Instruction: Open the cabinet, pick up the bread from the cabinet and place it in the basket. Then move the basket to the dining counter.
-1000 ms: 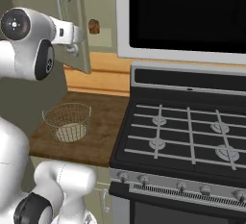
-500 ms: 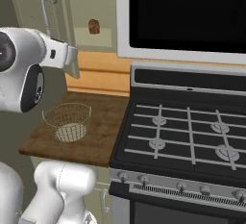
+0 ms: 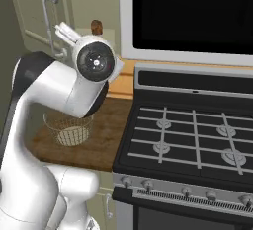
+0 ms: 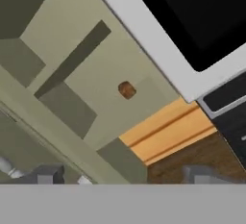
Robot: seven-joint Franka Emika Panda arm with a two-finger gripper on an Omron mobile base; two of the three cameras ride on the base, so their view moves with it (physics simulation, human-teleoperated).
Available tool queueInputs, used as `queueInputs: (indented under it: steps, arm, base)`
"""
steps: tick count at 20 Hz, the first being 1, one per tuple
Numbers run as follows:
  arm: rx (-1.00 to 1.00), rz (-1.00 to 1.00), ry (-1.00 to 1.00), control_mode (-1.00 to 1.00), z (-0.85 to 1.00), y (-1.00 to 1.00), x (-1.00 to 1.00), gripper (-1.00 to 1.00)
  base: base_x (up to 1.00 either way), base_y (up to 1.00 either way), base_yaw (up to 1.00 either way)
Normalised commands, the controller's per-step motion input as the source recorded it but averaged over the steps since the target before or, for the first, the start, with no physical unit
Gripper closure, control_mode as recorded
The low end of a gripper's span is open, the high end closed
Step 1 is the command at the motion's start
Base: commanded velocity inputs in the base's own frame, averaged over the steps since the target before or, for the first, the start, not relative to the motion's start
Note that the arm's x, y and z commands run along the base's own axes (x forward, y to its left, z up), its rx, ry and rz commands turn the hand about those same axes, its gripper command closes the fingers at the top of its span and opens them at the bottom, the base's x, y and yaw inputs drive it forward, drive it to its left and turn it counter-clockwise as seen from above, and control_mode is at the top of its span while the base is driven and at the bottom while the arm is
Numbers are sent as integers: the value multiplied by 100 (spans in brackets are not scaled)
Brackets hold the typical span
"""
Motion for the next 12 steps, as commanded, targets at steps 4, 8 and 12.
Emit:
queueInputs:
  steps: [4,8,12]
  arm:
    - [32,35,13,-100,-51,-1,100,-100]
    - [31,36,11,-100,-48,1,100,-100]
    - [19,32,5,-100,-10,60,89,-100]
  base:
    - [0,0,0]
    - [0,0,0]
    - [0,0,0]
